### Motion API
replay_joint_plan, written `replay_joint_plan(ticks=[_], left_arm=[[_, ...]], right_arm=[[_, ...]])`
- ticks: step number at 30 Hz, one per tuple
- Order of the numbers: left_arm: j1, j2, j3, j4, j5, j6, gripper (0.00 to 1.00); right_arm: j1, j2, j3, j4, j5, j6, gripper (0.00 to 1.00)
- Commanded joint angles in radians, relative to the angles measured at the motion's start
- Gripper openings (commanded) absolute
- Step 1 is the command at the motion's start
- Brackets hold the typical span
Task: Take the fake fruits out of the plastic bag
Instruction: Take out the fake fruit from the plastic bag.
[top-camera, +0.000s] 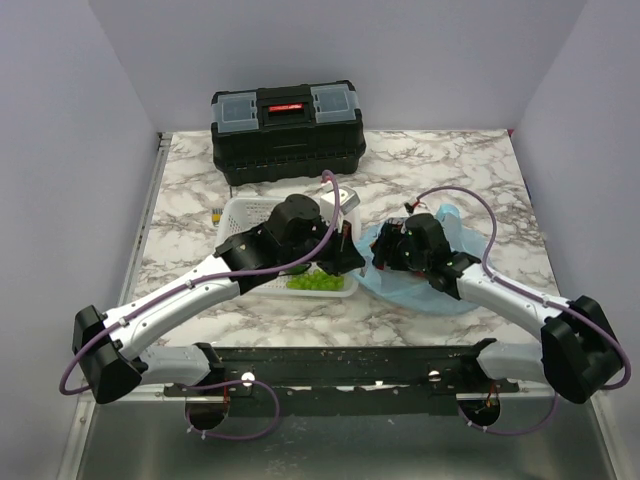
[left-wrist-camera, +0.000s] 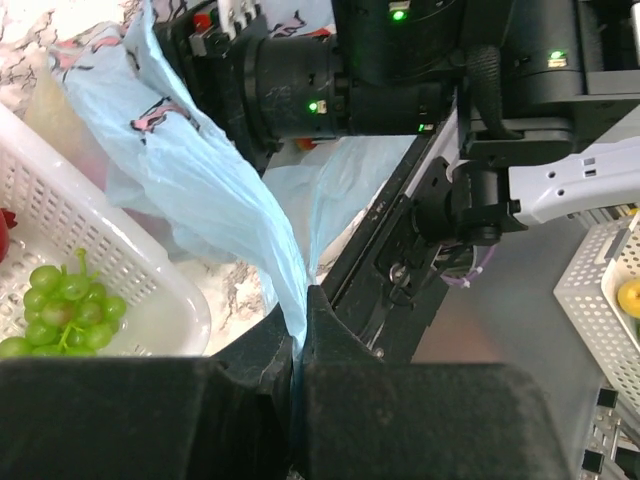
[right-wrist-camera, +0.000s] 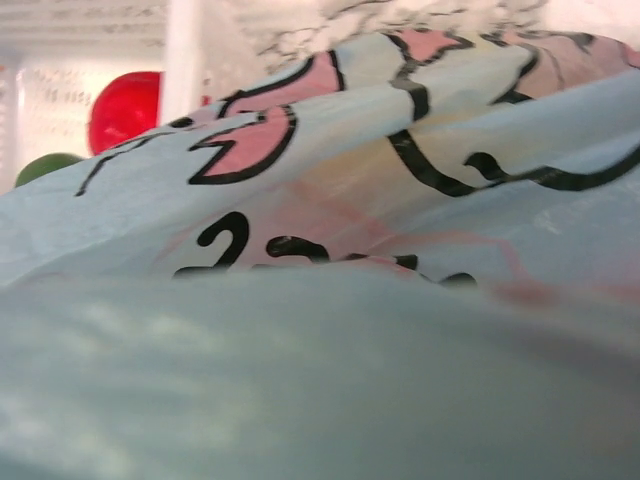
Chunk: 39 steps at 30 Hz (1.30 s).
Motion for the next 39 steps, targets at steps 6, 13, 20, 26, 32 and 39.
replay_joint_plan(ticks=[6,13,20,26,32,39], left_arm=[[-0.022,0.023,0.052,-0.005,0.032,0.003,0.0],[-0.033,0.024,0.038,-0.001,0.023,-0.001,0.0],[-0.035,0.008,-0.001,0.007,-0.006,-0.006,0.0],[-0.035,-0.027,-0.052,0.004,-0.073,-0.003,0.0],[-0.035,-0.054,-0.085,0.009,-0.145,0.002,0.0],[-0.034,-0.049,-0.097,0.023,-0.185,-0.007,0.0]], right_arm=[[-0.004,0.088,0.015,0.132,-0.159,-0.04,0.77],[-0.004,0.191,0.031,0.172,-0.158,-0.046,0.83],[-0.004,0.235,0.021,0.197,-0.06,-0.014,0.71],[-0.004,0.131,-0.003,0.167,0.008,-0.015,0.51],[-0.004,0.011,-0.02,0.064,0.075,-0.034,0.41],[-0.004,-0.129,-0.046,-0.085,0.135,-0.035,0.41]])
